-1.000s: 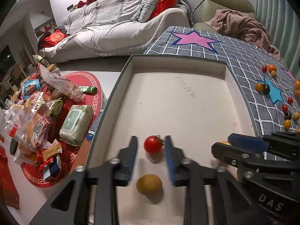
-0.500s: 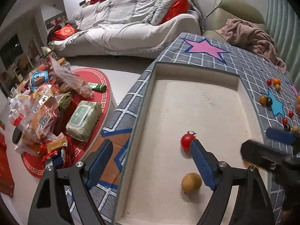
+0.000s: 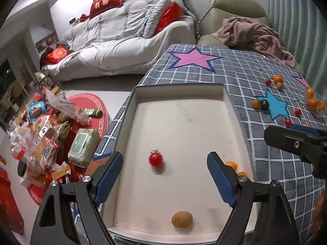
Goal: Organize fruits
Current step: 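Move both tools back over the remaining fruits on the tablecloth, then grasp a yellow tomato with the left tool while the right grasps a dark plum, then carry both fruits over the white tray and lower them toward its bottom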
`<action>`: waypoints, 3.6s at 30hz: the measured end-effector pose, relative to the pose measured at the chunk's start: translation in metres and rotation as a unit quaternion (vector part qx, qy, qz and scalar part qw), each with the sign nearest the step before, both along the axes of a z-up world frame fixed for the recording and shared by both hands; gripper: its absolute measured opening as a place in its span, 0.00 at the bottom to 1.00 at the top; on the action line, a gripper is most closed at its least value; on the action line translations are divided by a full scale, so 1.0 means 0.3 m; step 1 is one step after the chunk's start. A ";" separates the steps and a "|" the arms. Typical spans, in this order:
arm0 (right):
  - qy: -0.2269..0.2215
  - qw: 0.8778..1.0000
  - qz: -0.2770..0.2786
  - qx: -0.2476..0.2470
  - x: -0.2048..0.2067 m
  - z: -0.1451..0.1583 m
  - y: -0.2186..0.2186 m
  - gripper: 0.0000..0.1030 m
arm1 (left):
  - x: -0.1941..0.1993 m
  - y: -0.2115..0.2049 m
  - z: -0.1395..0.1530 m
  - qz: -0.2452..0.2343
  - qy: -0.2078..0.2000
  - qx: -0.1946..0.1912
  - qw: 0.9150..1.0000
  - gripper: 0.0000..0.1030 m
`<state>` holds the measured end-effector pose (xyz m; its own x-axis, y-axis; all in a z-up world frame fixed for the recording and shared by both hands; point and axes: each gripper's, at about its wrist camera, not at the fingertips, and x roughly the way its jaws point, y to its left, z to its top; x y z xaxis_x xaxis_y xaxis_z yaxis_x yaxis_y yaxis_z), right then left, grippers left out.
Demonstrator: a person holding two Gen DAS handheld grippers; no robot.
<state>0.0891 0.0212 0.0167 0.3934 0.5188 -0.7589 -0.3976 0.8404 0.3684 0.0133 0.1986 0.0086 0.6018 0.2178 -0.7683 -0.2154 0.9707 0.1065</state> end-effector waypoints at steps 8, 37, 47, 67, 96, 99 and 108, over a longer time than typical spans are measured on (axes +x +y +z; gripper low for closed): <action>-0.002 0.999 -0.034 0.015 0.014 -0.002 -0.163 1.00 | 0.021 -0.127 0.024 -0.029 0.003 0.016 0.999 0.83; -0.005 0.987 -0.105 -0.119 -0.100 -0.194 -0.638 1.00 | 0.163 -0.601 -0.144 -0.144 0.078 0.019 0.986 0.83; -0.028 0.988 -0.072 -0.133 -0.084 -0.235 -0.566 1.00 | 0.287 -0.680 -0.195 -0.168 0.086 0.008 0.982 0.83; -0.055 0.990 -0.082 -0.099 -0.035 -0.215 -0.489 0.38 | 0.343 -0.693 -0.208 -0.179 0.091 -0.043 0.979 0.48; -0.028 0.993 -0.104 -0.046 -0.222 -0.124 -0.596 0.28 | 0.039 -0.523 -0.039 -0.179 0.036 -0.079 0.980 0.23; -0.032 0.993 -0.101 -0.044 -0.233 -0.096 -0.576 0.28 | 0.017 -0.491 -0.012 -0.169 0.025 -0.074 0.982 0.23; -0.053 0.994 -0.076 -0.057 -0.252 -0.009 -0.472 0.28 | -0.028 -0.375 0.032 -0.142 0.007 -0.080 0.987 0.23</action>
<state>0.0134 -0.1204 0.0140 0.5427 0.3602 -0.7587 -0.2938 0.9277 0.2303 0.0049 0.0861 0.0183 0.6100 -0.0828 -0.7881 0.0685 0.9963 -0.0516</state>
